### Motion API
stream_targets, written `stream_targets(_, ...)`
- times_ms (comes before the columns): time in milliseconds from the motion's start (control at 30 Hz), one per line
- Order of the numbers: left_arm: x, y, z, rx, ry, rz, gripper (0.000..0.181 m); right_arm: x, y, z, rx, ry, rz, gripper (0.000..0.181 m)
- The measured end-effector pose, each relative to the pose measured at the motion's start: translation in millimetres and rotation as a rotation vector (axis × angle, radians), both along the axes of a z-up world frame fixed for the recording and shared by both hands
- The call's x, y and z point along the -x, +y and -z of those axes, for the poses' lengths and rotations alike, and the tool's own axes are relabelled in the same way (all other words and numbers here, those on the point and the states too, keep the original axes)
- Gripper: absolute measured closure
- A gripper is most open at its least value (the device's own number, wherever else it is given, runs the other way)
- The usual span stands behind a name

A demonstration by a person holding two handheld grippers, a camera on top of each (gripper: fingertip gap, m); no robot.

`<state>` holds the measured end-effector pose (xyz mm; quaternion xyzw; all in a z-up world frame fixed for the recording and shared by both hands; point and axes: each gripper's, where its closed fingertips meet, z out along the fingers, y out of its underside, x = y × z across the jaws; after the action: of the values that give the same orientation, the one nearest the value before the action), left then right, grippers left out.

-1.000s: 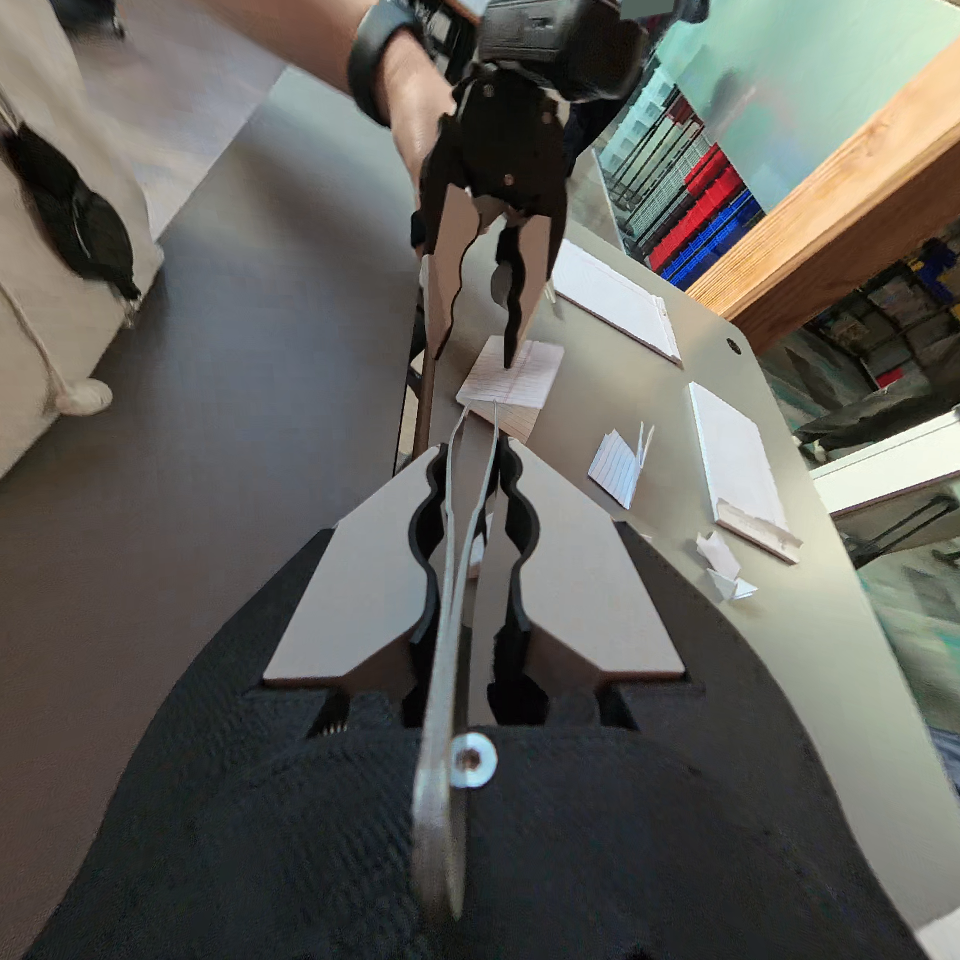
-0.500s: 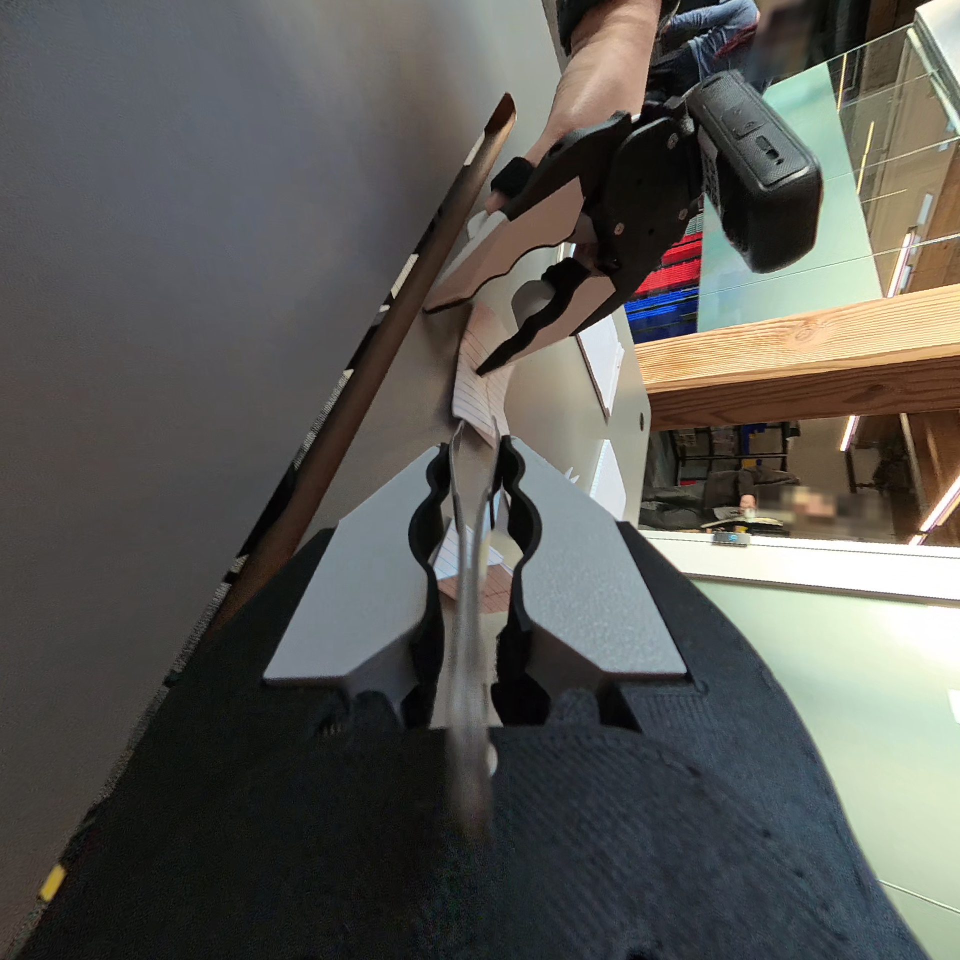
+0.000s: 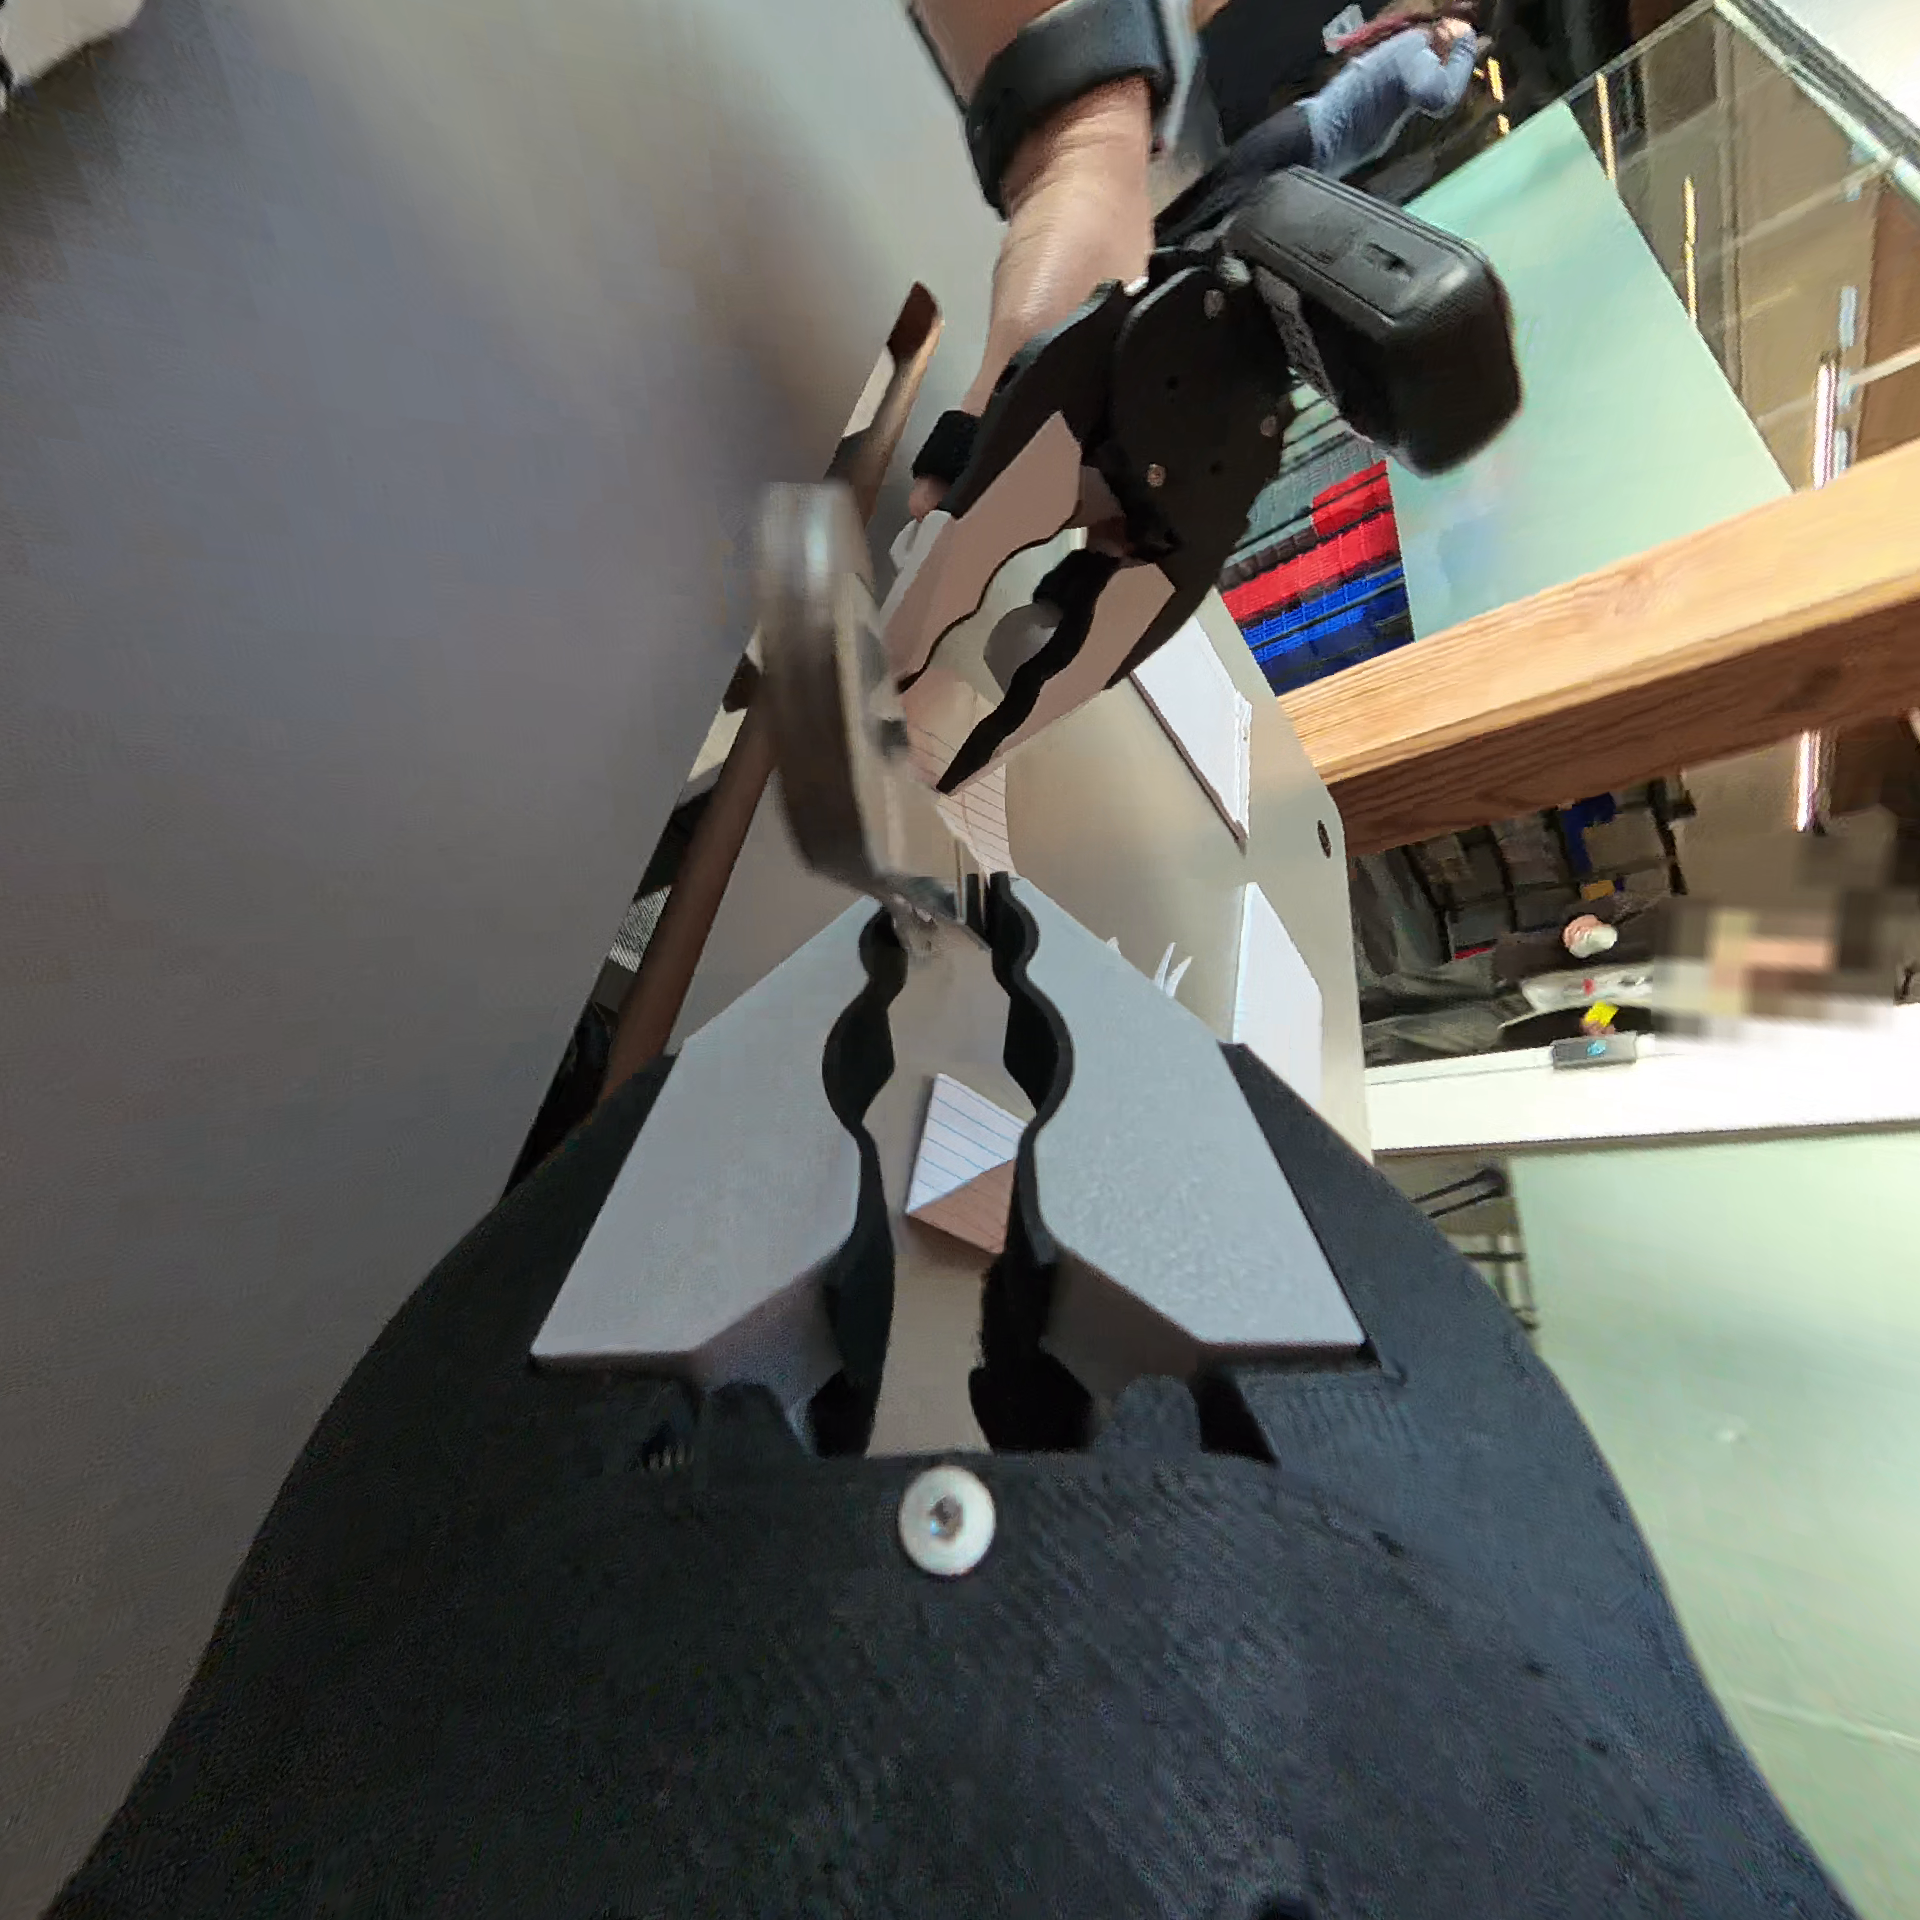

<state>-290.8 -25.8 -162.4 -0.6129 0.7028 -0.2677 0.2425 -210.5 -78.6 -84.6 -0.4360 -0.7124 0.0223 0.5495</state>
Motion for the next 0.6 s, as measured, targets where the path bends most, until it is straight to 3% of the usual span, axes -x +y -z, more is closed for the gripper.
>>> stream_targets(167,-0.3,-0.3,-0.5,0.016,-0.016,-0.015,0.139,-27.7,19.0,-0.6,0.386,0.396,0.273,0.163)
stream_targets(300,-0.4,-0.2,-0.5,0.010,-0.019,-0.015,0.139,-49.2,21.5,13.4,0.568,0.518,0.381,0.165)
stream_targets(467,-0.6,-0.2,-0.9,0.023,-0.035,-0.026,0.140,-44.2,9.2,9.2,0.557,0.489,0.337,0.167)
stream_targets(600,-0.4,-0.5,-1.3,0.044,-0.046,-0.026,0.139,-31.4,-8.8,-12.7,0.257,0.285,0.159,0.168)
